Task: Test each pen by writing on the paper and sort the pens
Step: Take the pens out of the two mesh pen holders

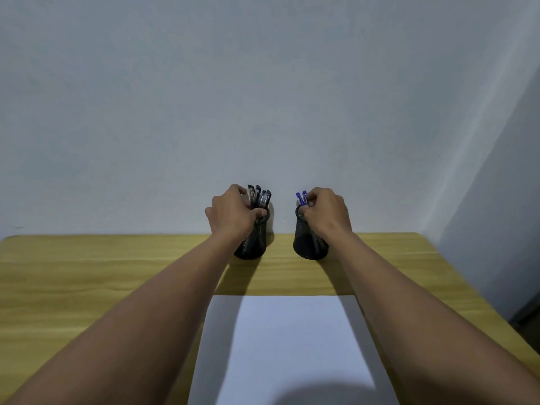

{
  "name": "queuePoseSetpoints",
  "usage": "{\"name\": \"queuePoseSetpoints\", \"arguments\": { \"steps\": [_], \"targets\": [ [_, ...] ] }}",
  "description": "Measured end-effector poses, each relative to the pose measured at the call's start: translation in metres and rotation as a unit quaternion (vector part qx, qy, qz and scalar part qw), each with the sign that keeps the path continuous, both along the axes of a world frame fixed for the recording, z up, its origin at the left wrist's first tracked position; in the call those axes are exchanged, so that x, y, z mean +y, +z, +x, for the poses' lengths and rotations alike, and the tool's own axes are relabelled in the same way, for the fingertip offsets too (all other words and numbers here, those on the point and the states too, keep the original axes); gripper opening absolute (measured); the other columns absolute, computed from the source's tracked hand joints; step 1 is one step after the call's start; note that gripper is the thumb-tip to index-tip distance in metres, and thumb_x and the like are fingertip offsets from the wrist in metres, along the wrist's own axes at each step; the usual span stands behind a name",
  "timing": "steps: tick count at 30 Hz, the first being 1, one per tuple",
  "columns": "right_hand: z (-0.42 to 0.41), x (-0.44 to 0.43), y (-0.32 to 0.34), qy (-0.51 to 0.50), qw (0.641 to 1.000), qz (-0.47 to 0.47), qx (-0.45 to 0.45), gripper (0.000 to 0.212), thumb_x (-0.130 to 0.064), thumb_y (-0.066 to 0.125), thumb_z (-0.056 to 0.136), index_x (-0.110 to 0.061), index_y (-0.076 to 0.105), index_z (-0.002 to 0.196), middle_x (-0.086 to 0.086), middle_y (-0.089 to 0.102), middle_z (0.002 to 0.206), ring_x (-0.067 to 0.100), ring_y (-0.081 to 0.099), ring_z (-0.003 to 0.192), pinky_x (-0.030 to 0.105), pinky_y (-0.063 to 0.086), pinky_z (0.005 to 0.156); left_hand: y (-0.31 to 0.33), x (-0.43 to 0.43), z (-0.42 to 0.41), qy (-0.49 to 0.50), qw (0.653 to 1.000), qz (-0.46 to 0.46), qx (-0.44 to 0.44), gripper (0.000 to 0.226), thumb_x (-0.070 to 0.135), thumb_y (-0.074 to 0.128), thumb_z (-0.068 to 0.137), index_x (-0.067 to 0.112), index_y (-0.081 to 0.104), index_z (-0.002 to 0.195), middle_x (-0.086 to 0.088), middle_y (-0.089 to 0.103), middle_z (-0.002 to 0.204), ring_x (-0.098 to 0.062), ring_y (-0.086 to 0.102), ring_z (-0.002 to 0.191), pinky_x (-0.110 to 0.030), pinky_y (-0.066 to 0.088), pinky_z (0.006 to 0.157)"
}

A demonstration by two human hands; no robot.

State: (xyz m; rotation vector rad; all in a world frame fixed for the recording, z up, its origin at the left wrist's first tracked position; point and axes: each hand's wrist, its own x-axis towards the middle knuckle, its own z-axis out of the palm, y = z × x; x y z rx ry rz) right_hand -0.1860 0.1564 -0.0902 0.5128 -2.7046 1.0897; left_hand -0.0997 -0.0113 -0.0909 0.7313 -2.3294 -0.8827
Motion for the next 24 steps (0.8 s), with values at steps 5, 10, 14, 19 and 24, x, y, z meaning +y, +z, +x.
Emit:
{"name": "queuePoseSetpoints", "arguments": {
  "steps": [5,10,14,19,24],
  "targets": [
    [-0.003,0.0,0.0,0.005,1.0,-0.004,0.002,0.004,-0.015,0.067,0.086,-0.018,0.069,0.088,0.004,0.071,0.084,0.029,0.066,0.082,0.041,0.056,0.073,0.006,0.002,-0.006,-0.005,0.999,0.0,-0.042,0.043,0.042,0.08,0.072,0.03,0.057,0.107,0.011,0.069,0.098,-0.021,0.057,0.11,-0.034,0.027,0.083],
    [-0.005,0.003,0.0,0.001,1.0,-0.015,0.004,0.01,-0.016,0.067,0.089,-0.018,0.072,0.098,0.003,0.073,0.091,0.028,0.066,0.088,0.04,0.056,0.077,0.002,0.003,-0.009,-0.001,0.998,-0.026,-0.056,0.035,0.041,0.076,0.076,0.03,0.054,0.1,0.006,0.07,0.099,-0.024,0.057,0.107,-0.035,0.023,0.079],
    [-0.007,0.006,0.001,0.0,0.999,-0.035,0.004,0.013,-0.017,0.069,0.09,-0.018,0.072,0.103,-0.003,0.07,0.09,0.024,0.065,0.09,0.031,0.047,0.074,0.002,0.004,-0.009,0.001,0.994,-0.077,-0.08,0.018,0.039,0.068,0.083,0.026,0.062,0.094,0.001,0.066,0.092,-0.029,0.051,0.106,-0.036,0.023,0.078],
    [-0.008,0.008,0.002,0.008,0.999,-0.053,0.011,0.014,-0.018,0.069,0.091,-0.016,0.073,0.105,-0.007,0.066,0.088,0.022,0.065,0.09,0.033,0.05,0.077,-0.002,0.003,-0.012,-0.009,0.989,-0.12,-0.085,0.017,0.035,0.059,0.091,0.019,0.057,0.097,-0.003,0.065,0.1,-0.03,0.049,0.107,-0.037,0.021,0.078],
    [-0.009,0.008,0.001,0.016,0.998,-0.061,0.012,0.013,-0.019,0.068,0.092,-0.015,0.072,0.104,-0.014,0.061,0.079,0.021,0.065,0.088,0.031,0.049,0.075,-0.001,0.003,-0.009,-0.024,0.988,-0.137,-0.07,0.014,0.028,0.056,0.094,0.016,0.055,0.1,-0.001,0.063,0.094,-0.032,0.055,0.102,-0.035,0.019,0.079]
  ]
}}
